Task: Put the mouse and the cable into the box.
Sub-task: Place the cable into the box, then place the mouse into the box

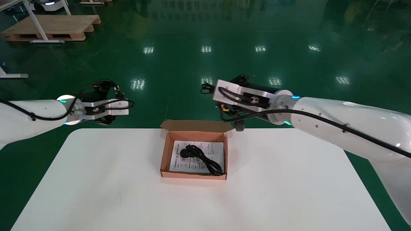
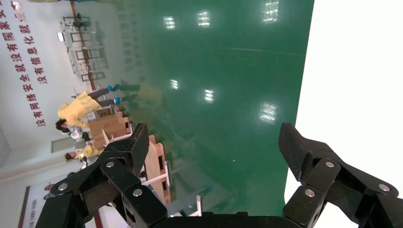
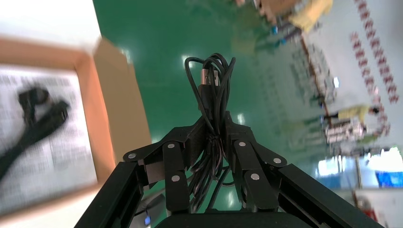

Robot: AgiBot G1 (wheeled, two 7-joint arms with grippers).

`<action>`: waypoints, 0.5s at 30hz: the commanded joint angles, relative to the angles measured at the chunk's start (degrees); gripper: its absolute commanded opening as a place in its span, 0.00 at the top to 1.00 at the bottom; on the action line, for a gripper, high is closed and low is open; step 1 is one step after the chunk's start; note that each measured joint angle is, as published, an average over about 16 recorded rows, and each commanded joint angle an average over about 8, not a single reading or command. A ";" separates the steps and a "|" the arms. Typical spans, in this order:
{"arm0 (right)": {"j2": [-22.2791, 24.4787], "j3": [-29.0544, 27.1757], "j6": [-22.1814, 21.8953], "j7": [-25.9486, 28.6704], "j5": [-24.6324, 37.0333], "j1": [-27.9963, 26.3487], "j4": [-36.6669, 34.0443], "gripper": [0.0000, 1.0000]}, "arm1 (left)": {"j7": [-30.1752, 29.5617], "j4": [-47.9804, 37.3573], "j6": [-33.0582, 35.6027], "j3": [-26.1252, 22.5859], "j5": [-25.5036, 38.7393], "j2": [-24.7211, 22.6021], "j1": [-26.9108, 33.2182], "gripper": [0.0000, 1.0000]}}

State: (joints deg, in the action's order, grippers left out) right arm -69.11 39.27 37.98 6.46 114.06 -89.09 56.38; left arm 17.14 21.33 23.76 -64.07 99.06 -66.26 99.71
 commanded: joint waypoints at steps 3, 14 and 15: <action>-2.86 0.86 -0.90 -1.23 -0.15 0.51 1.10 1.00 | -1.87 1.23 -0.01 -0.54 1.12 0.48 -0.14 0.00; -8.81 9.78 -0.50 -1.07 0.17 4.56 2.03 1.00 | -7.11 4.56 0.03 -1.92 4.44 1.76 -0.46 0.00; -8.89 10.94 -0.69 -0.31 0.08 4.81 2.09 1.00 | -7.59 4.86 0.04 -2.03 4.76 1.87 -0.48 0.00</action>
State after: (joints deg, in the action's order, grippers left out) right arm -77.79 50.01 35.86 7.51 114.95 -84.81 56.70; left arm 9.56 26.17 23.81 -66.09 103.83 -64.40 99.23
